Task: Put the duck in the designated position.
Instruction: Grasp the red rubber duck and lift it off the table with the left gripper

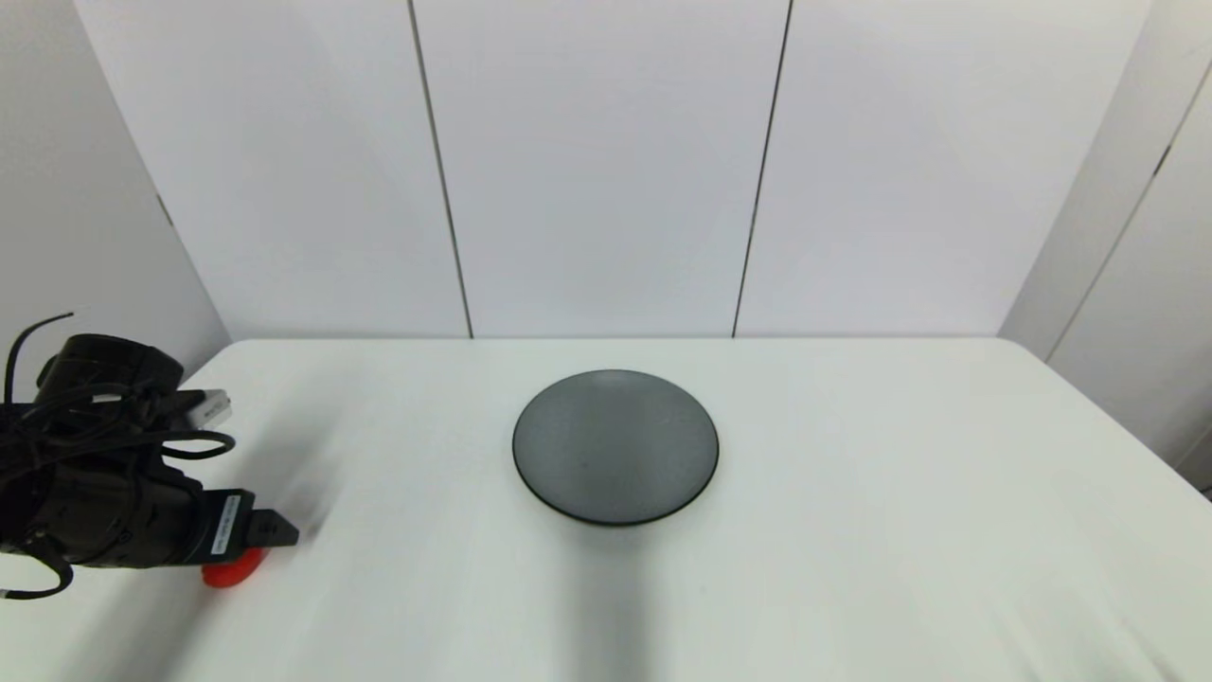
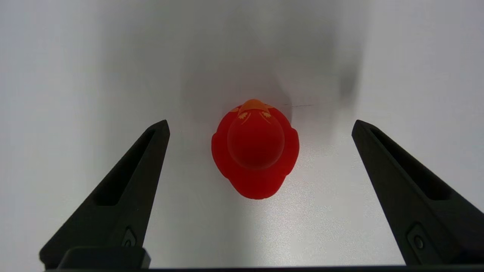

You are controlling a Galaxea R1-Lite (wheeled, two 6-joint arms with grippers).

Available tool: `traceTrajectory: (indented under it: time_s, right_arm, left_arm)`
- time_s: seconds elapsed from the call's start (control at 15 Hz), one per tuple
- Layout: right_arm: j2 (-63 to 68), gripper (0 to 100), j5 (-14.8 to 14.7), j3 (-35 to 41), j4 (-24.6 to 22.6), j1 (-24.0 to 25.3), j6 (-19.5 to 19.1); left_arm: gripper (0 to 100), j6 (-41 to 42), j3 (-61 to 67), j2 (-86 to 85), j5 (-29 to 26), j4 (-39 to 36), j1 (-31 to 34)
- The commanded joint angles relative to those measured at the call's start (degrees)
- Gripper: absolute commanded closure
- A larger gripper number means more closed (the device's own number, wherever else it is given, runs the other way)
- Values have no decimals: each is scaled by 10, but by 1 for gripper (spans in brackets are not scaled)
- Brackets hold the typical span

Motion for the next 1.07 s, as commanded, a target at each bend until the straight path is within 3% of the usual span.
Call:
traceTrajectory:
  time_s: [0.07, 1.07]
  right_arm:
    - [1, 0, 0, 0, 0, 0, 0]
    - [1, 0, 0, 0, 0, 0, 0]
  left_arm:
    - [0, -18, 4, 0, 11, 2, -1]
    - [0, -35, 8, 12, 12, 2, -1]
